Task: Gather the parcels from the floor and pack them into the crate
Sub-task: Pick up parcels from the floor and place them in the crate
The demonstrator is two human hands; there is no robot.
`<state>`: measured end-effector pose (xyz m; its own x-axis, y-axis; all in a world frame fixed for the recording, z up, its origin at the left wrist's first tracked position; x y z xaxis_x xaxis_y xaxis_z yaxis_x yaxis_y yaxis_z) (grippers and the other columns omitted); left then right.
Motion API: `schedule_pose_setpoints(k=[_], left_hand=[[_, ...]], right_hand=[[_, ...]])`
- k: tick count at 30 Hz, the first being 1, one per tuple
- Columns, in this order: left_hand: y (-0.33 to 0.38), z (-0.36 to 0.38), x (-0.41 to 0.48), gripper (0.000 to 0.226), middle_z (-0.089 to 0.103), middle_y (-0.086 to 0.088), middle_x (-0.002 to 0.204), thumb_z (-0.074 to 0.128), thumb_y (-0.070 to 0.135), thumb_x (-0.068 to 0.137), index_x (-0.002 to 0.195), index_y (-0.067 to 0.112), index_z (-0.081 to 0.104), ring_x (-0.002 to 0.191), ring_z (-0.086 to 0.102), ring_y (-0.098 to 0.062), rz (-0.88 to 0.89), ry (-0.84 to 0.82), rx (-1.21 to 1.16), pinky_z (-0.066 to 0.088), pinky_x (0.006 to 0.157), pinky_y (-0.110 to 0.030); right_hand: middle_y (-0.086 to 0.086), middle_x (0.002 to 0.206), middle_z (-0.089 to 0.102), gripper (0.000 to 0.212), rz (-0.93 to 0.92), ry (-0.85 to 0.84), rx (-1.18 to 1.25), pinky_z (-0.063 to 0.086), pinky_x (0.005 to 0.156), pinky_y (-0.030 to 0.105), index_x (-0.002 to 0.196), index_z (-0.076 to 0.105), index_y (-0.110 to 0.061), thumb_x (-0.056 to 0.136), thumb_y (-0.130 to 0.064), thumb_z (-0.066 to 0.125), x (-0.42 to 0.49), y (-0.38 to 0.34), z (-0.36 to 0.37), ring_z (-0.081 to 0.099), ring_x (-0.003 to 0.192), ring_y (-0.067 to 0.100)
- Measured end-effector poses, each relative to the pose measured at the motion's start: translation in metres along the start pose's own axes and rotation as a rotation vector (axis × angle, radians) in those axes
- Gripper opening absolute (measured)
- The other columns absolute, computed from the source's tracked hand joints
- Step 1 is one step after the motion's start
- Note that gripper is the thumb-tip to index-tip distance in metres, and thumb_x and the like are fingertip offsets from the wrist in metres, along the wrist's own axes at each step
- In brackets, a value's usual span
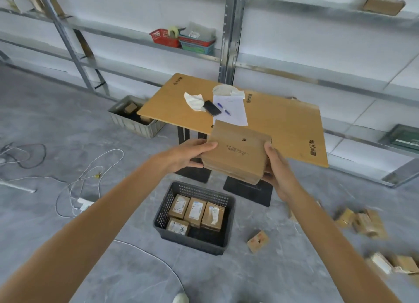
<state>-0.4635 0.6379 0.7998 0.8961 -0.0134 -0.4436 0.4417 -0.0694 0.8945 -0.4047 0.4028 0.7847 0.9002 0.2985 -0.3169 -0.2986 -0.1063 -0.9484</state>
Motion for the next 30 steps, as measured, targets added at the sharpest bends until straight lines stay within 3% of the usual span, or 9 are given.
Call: schedule_pose_setpoints(k=[3,6,8,10,13,19,22,26,30], left_hand=[[-0.007,-0.02,0.01,0.039,0.064,0.002,0.117,0.06,0.044,0.086,0.117,0.021,0.057,0.114,0.057,-0.013,-0.01,0.0,0.042,0.041,0.106,-0.044],[-0.024,-0.03,0.031,0.024,0.064,0.002,0.115,0.063,0.037,0.087,0.108,0.025,0.057,0.113,0.058,-0.015,-0.041,0.002,0.071,0.045,0.103,-0.04],[-0.042,-0.032,0.048,0.025,0.062,0.004,0.115,0.065,0.032,0.087,0.109,0.025,0.055,0.114,0.057,-0.017,-0.071,0.009,0.081,0.047,0.101,-0.039],[-0.067,-0.032,0.073,0.036,0.058,0.002,0.12,0.065,0.028,0.088,0.12,0.02,0.051,0.114,0.056,-0.019,-0.124,0.02,0.081,0.048,0.1,-0.04],[-0.118,-0.034,0.116,0.048,0.054,-0.002,0.129,0.062,0.026,0.09,0.132,0.015,0.042,0.117,0.054,-0.021,-0.228,0.045,0.081,0.048,0.097,-0.04],[-0.233,-0.039,0.205,0.04,0.058,-0.007,0.126,0.057,0.032,0.093,0.127,0.01,0.055,0.114,0.056,-0.025,-0.394,0.108,0.229,0.047,0.095,-0.037],[-0.296,-0.039,0.25,0.038,0.062,-0.002,0.114,0.06,0.036,0.09,0.119,0.011,0.061,0.101,0.055,-0.014,-0.454,0.098,0.306,0.04,0.083,-0.026],[-0.386,-0.033,0.303,0.03,0.064,-0.003,0.117,0.061,0.03,0.09,0.115,0.013,0.061,0.088,0.054,-0.006,-0.488,0.133,0.259,0.04,0.073,-0.016],[-0.472,-0.028,0.358,0.044,0.064,-0.006,0.116,0.057,0.027,0.092,0.131,0.012,0.048,0.101,0.062,-0.021,-0.536,0.109,0.266,0.053,0.085,-0.035]], right_hand=[[0.006,0.123,0.06,0.047,0.039,0.036,0.037,0.055,0.074,0.034,0.133,0.047,-0.022,0.095,-0.05,0.041,0.01,0.012,0.021,0.063,0.102,0.02],[0.006,0.128,0.057,0.046,0.077,0.1,0.04,0.052,0.092,0.048,0.133,0.046,-0.023,0.095,-0.048,0.043,0.032,0.031,0.031,0.059,0.112,0.023],[0.004,0.128,0.056,0.043,0.103,0.119,0.026,0.05,0.093,0.053,0.133,0.046,-0.023,0.096,-0.046,0.043,0.049,0.049,0.034,0.057,0.114,0.023],[-0.002,0.12,0.057,0.038,0.155,0.121,0.002,0.054,0.085,0.048,0.131,0.044,-0.026,0.097,-0.045,0.04,0.072,0.077,0.038,0.057,0.11,0.02],[-0.014,0.105,0.055,0.025,0.242,0.096,-0.056,0.053,0.065,0.031,0.122,0.042,-0.037,0.099,-0.044,0.037,0.107,0.13,0.048,0.056,0.093,0.005],[-0.007,0.113,0.054,0.02,0.474,0.039,-0.106,0.052,0.089,0.046,0.119,0.041,-0.041,0.1,-0.043,0.036,0.178,0.261,0.065,0.053,0.097,0.011],[-0.001,0.126,0.052,0.034,0.511,-0.001,-0.19,0.046,0.1,0.05,0.13,0.04,-0.036,0.098,-0.045,0.037,0.219,0.324,0.065,0.052,0.109,0.018],[0.005,0.135,0.049,0.046,0.602,0.001,-0.251,0.044,0.101,0.053,0.141,0.034,-0.029,0.098,-0.045,0.039,0.267,0.411,0.064,0.049,0.12,0.025],[0.005,0.134,0.049,0.045,0.751,0.045,-0.201,0.044,0.1,0.055,0.141,0.034,-0.035,0.097,-0.045,0.04,0.31,0.511,0.07,0.048,0.121,0.028]])
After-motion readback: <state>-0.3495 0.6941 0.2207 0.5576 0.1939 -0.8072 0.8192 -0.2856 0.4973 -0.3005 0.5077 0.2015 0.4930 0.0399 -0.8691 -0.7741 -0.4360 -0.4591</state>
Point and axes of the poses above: each hand's wrist, its own x-axis towards the middle knuckle, its own z-axis out of the palm, y = z × x, the point moved 1 cm from there along x, towards the middle knuckle
